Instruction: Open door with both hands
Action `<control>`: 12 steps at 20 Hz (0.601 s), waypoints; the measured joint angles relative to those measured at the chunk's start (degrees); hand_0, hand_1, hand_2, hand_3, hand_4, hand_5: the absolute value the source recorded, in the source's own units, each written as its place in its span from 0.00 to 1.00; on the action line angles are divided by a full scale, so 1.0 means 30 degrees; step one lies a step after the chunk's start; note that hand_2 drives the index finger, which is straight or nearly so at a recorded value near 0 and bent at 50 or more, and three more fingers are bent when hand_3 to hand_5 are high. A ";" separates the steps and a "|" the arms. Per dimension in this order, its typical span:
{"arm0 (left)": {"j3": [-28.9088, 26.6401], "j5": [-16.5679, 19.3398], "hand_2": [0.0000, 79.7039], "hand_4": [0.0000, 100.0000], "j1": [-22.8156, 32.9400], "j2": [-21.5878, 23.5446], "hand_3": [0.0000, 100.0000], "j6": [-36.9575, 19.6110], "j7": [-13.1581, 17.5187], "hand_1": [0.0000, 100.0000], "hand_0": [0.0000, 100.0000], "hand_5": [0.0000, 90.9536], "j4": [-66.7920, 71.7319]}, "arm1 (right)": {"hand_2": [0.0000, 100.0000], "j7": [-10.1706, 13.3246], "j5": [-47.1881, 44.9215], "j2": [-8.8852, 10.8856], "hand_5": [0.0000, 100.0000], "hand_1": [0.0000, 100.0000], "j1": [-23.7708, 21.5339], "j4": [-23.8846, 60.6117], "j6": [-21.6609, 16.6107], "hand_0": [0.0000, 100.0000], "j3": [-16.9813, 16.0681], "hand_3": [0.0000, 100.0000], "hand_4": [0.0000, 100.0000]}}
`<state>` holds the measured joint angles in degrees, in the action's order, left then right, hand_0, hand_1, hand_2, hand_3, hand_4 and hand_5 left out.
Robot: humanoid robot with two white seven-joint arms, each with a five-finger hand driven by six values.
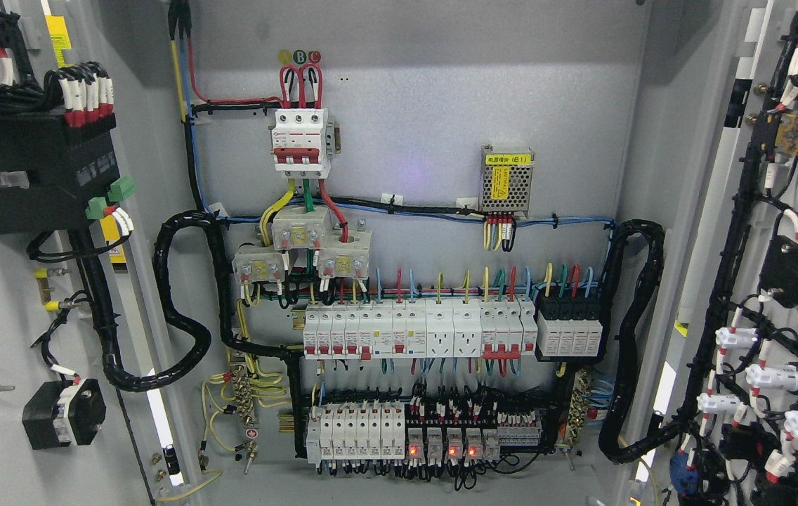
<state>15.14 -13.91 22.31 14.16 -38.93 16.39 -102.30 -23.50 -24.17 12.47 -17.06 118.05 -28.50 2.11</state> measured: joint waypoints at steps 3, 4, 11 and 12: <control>-0.0572 -0.0009 0.00 0.00 -0.0139 -0.0053 0.00 -0.0042 -0.0637 0.56 0.12 0.00 -0.0802 | 0.04 0.0004 -0.0047 -0.0016 0.00 0.50 0.0112 0.0133 -0.0454 0.00 -0.0292 0.00 0.00; -0.0754 -0.0011 0.00 0.00 -0.0150 -0.0065 0.00 -0.0042 -0.0735 0.56 0.12 0.00 -0.1030 | 0.04 0.0004 -0.0065 -0.0022 0.00 0.50 0.0138 0.0170 -0.0524 0.00 -0.0416 0.00 0.00; -0.2074 -0.0043 0.00 0.00 0.0300 -0.0108 0.00 -0.0682 -0.0981 0.56 0.12 0.00 -0.2284 | 0.04 0.2135 -0.0118 -0.0030 0.00 0.50 0.0244 0.0342 -0.0659 0.00 -0.1234 0.00 0.00; -0.2317 -0.0056 0.00 0.00 0.0361 -0.0113 0.00 -0.0712 -0.0987 0.56 0.12 0.00 -0.2406 | 0.04 0.2327 -0.0124 -0.0028 0.00 0.50 0.0244 0.0358 -0.0668 0.00 -0.1318 0.00 0.00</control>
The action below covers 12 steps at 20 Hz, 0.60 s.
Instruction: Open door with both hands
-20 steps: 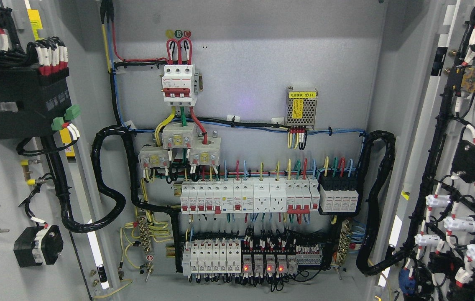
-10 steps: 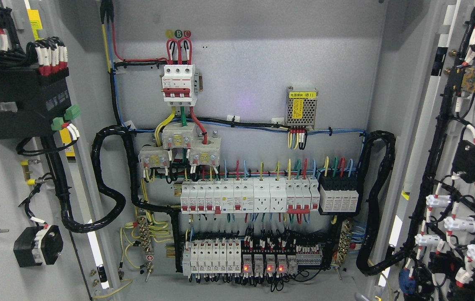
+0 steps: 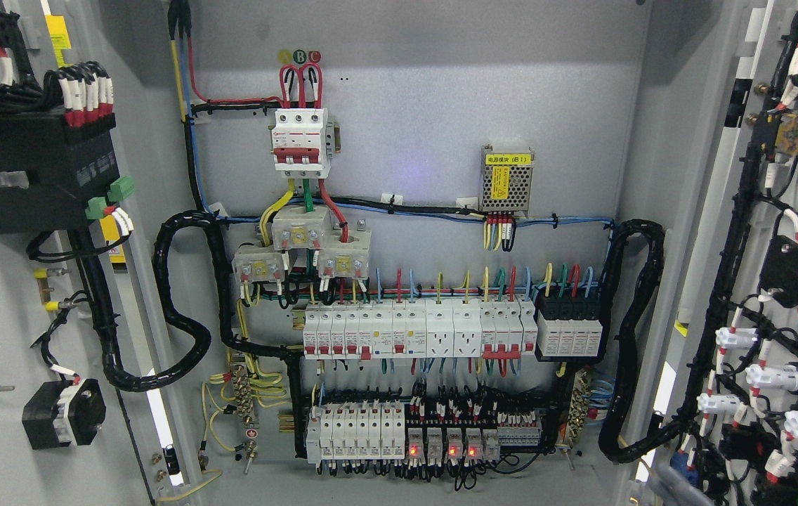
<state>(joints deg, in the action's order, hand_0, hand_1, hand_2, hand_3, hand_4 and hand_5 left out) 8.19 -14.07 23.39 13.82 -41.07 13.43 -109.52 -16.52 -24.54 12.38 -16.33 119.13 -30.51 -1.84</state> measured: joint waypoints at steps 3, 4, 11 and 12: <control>-0.0640 -0.0072 0.00 0.00 0.0121 -0.0015 0.00 -0.0073 -0.0015 0.56 0.12 0.00 -0.0284 | 0.04 0.0203 -0.0011 0.0005 0.00 0.50 -0.0030 0.0043 -0.0006 0.00 -0.0220 0.00 0.00; -0.0824 -0.0100 0.00 0.00 0.0176 -0.0021 0.00 -0.0077 -0.0015 0.56 0.12 0.00 -0.0361 | 0.04 0.0228 -0.0014 0.0006 0.00 0.50 -0.0035 0.0059 -0.0013 0.00 -0.0280 0.00 0.00; -0.2530 -0.0738 0.00 0.00 0.0622 -0.0027 0.00 -0.0143 -0.0091 0.56 0.12 0.00 -0.0663 | 0.04 0.0259 -0.0033 0.0003 0.00 0.50 -0.0138 0.0118 -0.0401 0.00 -0.0699 0.00 0.00; -0.2780 -0.0858 0.00 0.00 0.0703 -0.0027 0.00 -0.0134 -0.0107 0.56 0.12 0.00 -0.0671 | 0.04 0.0259 -0.0039 0.0000 0.00 0.50 -0.0154 0.0125 -0.0418 0.00 -0.0765 0.00 0.00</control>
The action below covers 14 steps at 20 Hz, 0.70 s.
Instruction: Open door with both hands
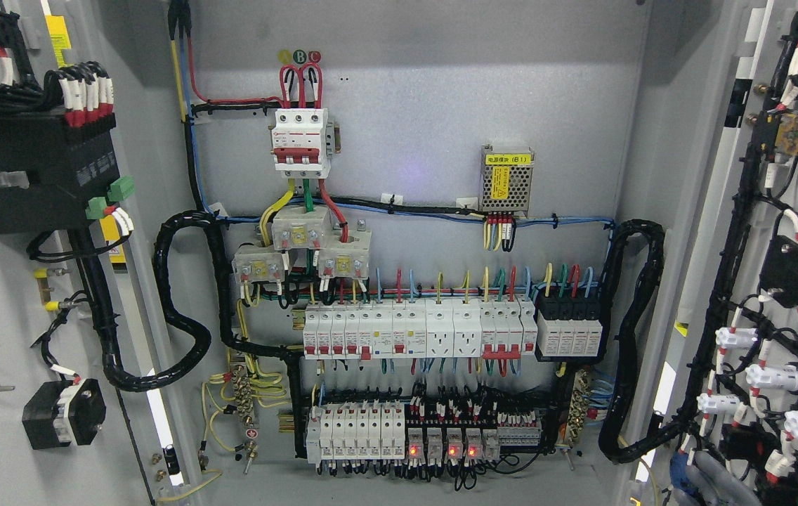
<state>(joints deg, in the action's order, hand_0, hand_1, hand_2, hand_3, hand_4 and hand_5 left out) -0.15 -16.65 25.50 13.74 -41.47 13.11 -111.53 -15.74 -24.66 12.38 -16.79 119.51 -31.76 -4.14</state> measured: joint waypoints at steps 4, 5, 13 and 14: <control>-0.0926 -0.0522 0.00 0.00 0.0244 0.0021 0.00 0.0191 0.0120 0.56 0.12 0.00 0.0079 | 0.04 0.0000 -0.0021 -0.0031 0.00 0.50 -0.0049 0.0017 -0.0036 0.00 -0.0260 0.00 0.00; -0.1090 -0.0623 0.00 0.00 0.0286 0.0032 0.00 0.0241 0.0189 0.56 0.12 0.00 0.0123 | 0.04 0.0013 -0.0032 -0.0036 0.00 0.50 -0.0081 0.0018 -0.0036 0.00 -0.0326 0.00 0.00; -0.2560 -0.2285 0.00 0.00 0.0427 0.0476 0.00 0.1778 0.1146 0.56 0.12 0.00 0.0758 | 0.04 0.0035 -0.0903 -0.0076 0.00 0.50 -0.0279 0.0005 -0.0042 0.00 -0.0906 0.00 0.00; -0.2705 -0.2454 0.00 0.00 0.0428 0.0536 0.00 0.1858 0.1249 0.56 0.12 0.00 0.0861 | 0.04 0.0019 -0.0984 -0.0077 0.00 0.50 -0.0313 0.0000 -0.0042 0.00 -0.0960 0.00 0.00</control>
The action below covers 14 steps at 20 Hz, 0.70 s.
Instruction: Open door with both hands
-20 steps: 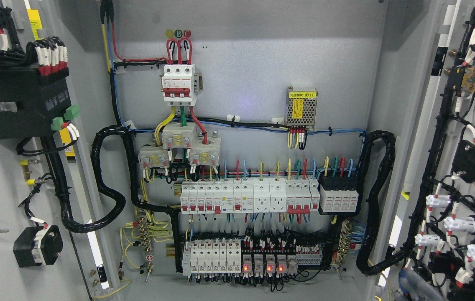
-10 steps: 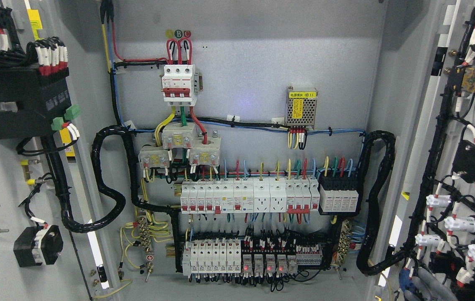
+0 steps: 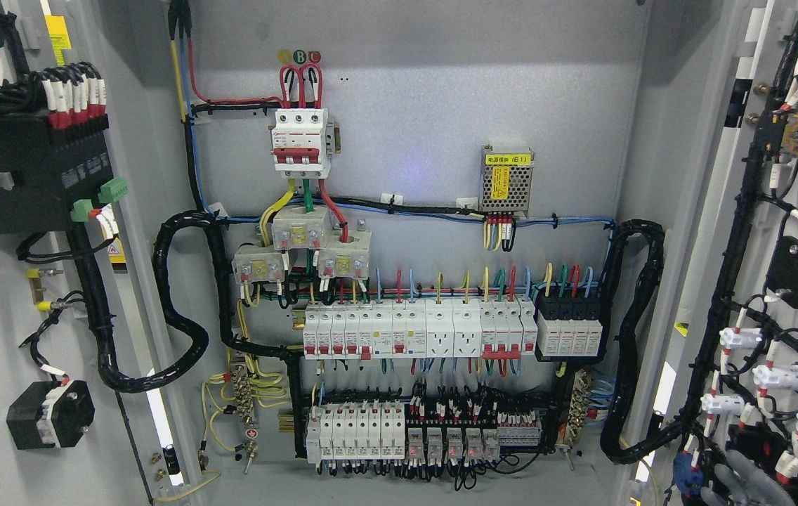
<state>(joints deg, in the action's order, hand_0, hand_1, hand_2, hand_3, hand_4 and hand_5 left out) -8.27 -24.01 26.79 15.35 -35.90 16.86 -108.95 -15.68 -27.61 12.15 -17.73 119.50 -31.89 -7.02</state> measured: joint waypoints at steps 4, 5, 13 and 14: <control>-0.0642 -0.0471 0.00 0.00 -0.0054 0.0366 0.00 0.0146 0.0135 0.56 0.12 0.00 0.0582 | 0.04 -0.0055 -0.0507 -0.0005 0.00 0.50 -0.0200 -0.0009 0.0000 0.00 -0.0245 0.00 0.00; -0.0774 -0.0591 0.00 0.00 -0.0072 0.0456 0.00 0.0161 0.0151 0.56 0.12 0.00 0.0720 | 0.04 -0.0065 -0.0619 -0.0005 0.00 0.50 -0.0268 -0.0010 0.0000 0.00 -0.0318 0.00 0.00; -0.1897 -0.1911 0.00 0.00 -0.0431 0.0940 0.00 0.2364 0.1558 0.56 0.12 0.00 0.1674 | 0.04 -0.0084 -0.1538 0.0062 0.00 0.50 -0.0628 -0.0018 0.0012 0.00 -0.1134 0.00 0.00; -0.2040 -0.2004 0.00 0.00 -0.0498 0.0982 0.00 0.2491 0.1789 0.56 0.12 0.00 0.1812 | 0.04 -0.0083 -0.1614 0.0073 0.00 0.50 -0.0656 -0.0021 0.0012 0.00 -0.1272 0.00 0.00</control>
<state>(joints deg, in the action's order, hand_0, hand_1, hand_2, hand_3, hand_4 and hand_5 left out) -14.39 -30.02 25.29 18.29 -28.42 22.22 -103.52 -15.93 -32.45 12.37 -19.69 119.44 -31.85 -10.84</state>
